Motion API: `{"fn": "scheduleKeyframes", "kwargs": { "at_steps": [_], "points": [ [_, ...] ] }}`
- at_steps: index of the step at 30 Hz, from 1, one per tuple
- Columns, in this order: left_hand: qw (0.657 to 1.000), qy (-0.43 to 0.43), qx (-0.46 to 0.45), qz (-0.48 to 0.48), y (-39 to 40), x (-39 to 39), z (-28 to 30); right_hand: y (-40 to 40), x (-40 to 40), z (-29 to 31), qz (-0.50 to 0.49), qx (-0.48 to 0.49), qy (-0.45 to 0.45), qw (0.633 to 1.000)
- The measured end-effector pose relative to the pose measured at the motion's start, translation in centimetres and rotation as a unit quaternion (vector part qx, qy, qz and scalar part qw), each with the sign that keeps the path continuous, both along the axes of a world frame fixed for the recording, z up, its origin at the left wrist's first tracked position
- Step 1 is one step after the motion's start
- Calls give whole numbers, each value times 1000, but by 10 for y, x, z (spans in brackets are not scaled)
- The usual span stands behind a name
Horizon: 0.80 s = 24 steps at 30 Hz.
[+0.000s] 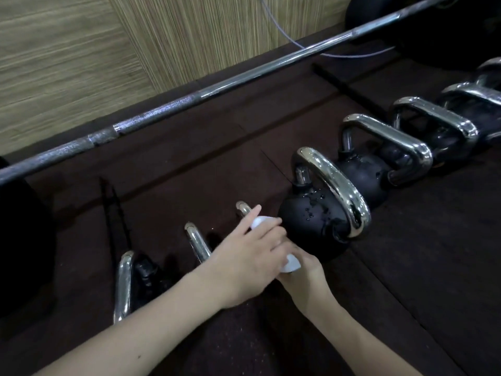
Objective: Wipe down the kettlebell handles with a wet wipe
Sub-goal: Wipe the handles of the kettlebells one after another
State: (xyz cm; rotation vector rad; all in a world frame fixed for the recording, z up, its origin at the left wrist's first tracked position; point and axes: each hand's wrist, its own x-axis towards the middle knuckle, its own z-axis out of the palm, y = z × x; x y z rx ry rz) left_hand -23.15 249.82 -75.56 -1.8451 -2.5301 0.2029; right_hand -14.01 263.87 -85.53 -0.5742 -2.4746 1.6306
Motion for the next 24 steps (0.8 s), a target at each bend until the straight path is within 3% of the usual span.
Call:
{"fn": "scheduleKeyframes", "kwargs": {
  "at_steps": [3,7,9,13,15,18,21,23,24],
  "points": [
    [1000,8,8,1,-4,-12,8,1,0,-3,8,30,0,1000],
    [969,-155,22,190,2,-50,31,-2,-4,4,35,91,40,994],
    [951,-214,39,222,3,-54,34,-1,-4,7,40,86,40,995],
    [999,-26,-20,27,6,-12,19,-3,-1,11,14,42,30,999],
    [999,-17,-30,-19,-3,-7,14,-2,-2,8,14,7,19,1000],
    [994,-75,7,78,-10,-37,22,-2,-5,13,17,60,19,998],
    [947,-233,18,221,-12,-67,26,-1,-5,7,45,64,21,997],
    [952,-221,13,212,-13,-61,21,-1,-4,5,41,66,12,997],
    [969,-171,11,175,-12,-50,20,-1,-5,9,36,75,8,996]
  ]
}}
